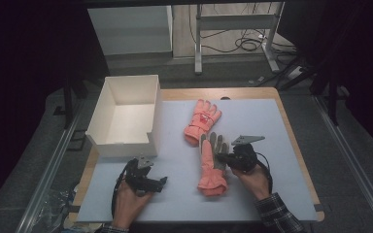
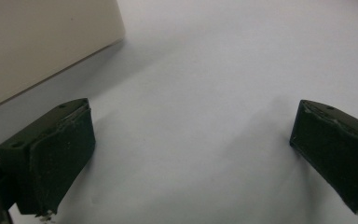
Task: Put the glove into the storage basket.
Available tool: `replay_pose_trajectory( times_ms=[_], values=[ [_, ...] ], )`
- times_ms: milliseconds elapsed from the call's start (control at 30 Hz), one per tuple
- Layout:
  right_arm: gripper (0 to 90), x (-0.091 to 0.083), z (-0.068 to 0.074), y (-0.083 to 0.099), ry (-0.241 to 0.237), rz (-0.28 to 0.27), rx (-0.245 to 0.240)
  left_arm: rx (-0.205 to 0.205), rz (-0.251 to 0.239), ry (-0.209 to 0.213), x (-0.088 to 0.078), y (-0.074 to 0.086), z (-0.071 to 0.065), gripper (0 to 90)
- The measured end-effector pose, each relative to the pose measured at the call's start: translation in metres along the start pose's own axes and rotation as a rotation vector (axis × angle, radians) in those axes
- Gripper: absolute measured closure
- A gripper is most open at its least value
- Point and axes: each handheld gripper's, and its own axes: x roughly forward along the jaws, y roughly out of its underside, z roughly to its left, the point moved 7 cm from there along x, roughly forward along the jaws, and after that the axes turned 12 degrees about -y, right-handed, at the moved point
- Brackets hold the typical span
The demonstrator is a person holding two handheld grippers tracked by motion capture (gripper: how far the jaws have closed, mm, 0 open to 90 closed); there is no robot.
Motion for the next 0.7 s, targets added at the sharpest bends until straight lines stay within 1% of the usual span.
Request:
replay_pose_trajectory(
  times_ms=[67, 167, 233, 300, 400, 500, 700],
  values=[
    [87.3, 0.002, -0.003, 0.004, -0.001, -0.002, -0.002, 0.001, 0.001, 0.000, 0.000, 0.000, 0.000, 0.0],
    [86.8, 0.006, -0.006, 0.010, 0.013, 0.004, -0.016, 0.004, 0.003, 0.001, 0.000, 0.000, 0.000, 0.0],
    [86.6, 0.006, -0.006, 0.011, 0.010, -0.003, -0.016, 0.005, 0.003, 0.000, 0.000, 0.000, 0.000, 0.0],
    [86.0, 0.007, -0.005, 0.011, 0.016, 0.008, -0.034, 0.005, 0.004, 0.000, 0.000, 0.000, 0.000, 0.0],
    [85.0, 0.007, -0.005, 0.011, 0.020, 0.020, -0.041, 0.005, 0.003, 0.000, 0.000, 0.000, 0.000, 0.0],
    [80.3, 0.004, -0.005, 0.010, 0.013, 0.013, -0.035, 0.005, 0.001, -0.001, 0.000, 0.000, 0.000, 0.0],
    [70.5, -0.010, -0.003, 0.007, 0.020, -0.026, -0.063, -0.006, -0.004, 0.000, 0.000, 0.000, 0.000, 0.0]
  ],
)
